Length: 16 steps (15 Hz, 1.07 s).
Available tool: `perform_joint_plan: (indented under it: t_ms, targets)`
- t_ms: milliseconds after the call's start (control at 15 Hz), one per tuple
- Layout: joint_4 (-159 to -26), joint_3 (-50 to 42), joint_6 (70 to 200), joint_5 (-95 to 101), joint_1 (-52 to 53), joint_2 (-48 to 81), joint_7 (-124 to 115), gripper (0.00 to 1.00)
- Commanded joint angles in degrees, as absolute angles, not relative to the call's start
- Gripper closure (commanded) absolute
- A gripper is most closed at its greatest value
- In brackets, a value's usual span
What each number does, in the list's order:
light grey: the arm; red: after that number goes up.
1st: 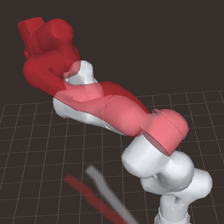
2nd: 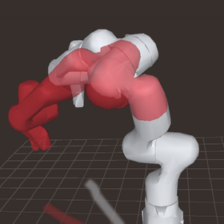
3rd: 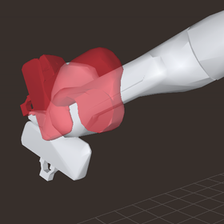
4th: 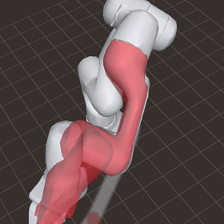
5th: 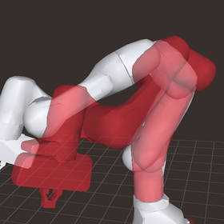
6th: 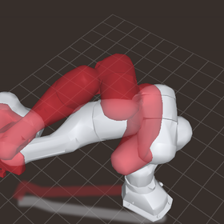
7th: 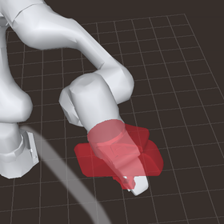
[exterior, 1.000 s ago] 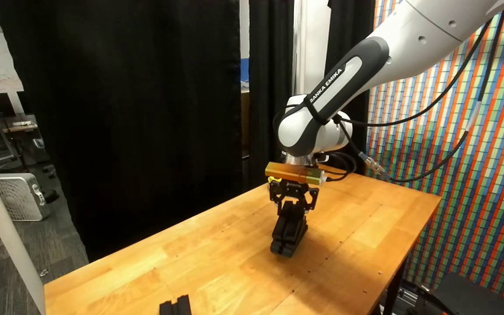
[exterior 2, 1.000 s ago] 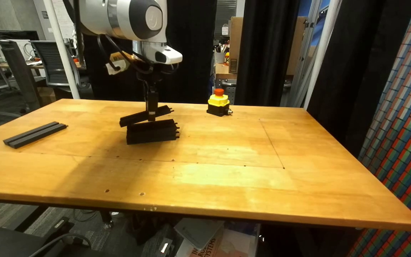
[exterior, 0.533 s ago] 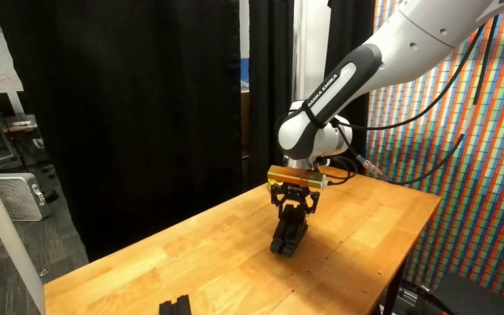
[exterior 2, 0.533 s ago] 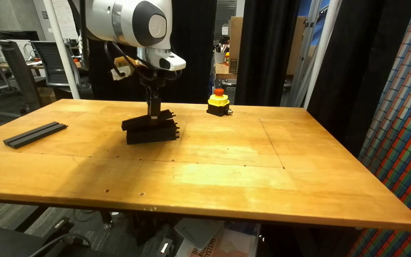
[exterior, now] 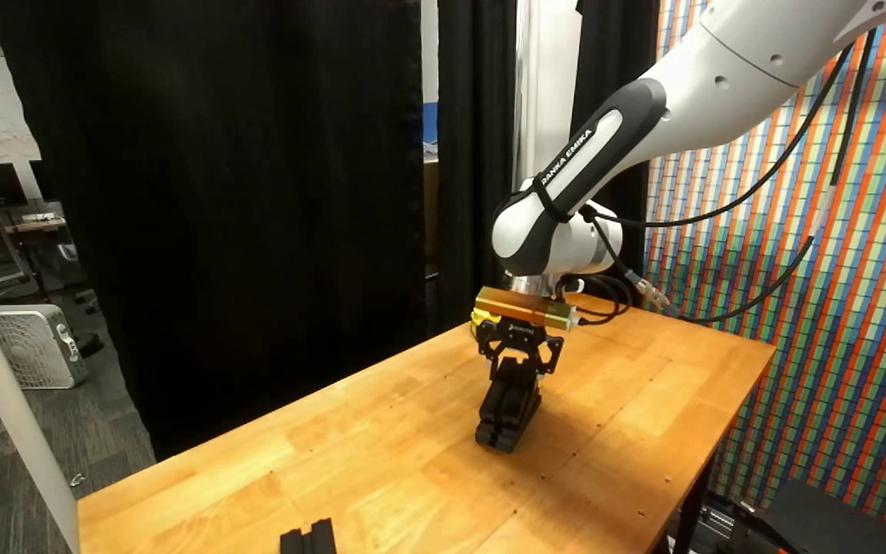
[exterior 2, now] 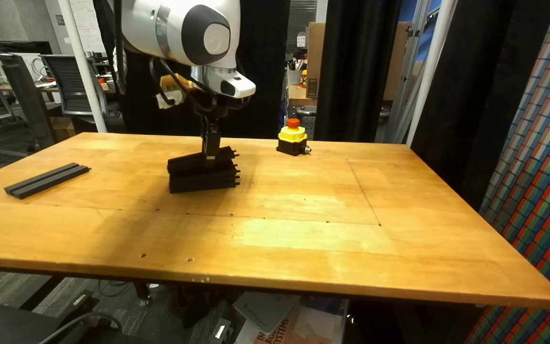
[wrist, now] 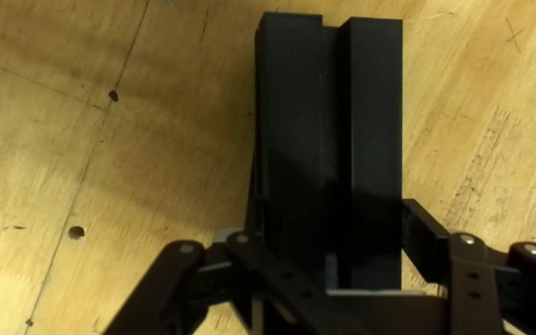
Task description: Stack the black pieces together
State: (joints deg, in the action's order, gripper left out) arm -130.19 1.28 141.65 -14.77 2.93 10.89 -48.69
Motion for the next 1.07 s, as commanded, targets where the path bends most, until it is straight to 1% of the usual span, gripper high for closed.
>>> perform_joint_plan:
  t_ms: [0, 1000]
  targets:
    - [-129.54, 1.34, 142.64, -17.26, 2.7, 11.19, -46.27, 0.53]
    - [-130.02, 1.27, 143.08, -19.54, 2.57, 12.15, -44.46, 0.53]
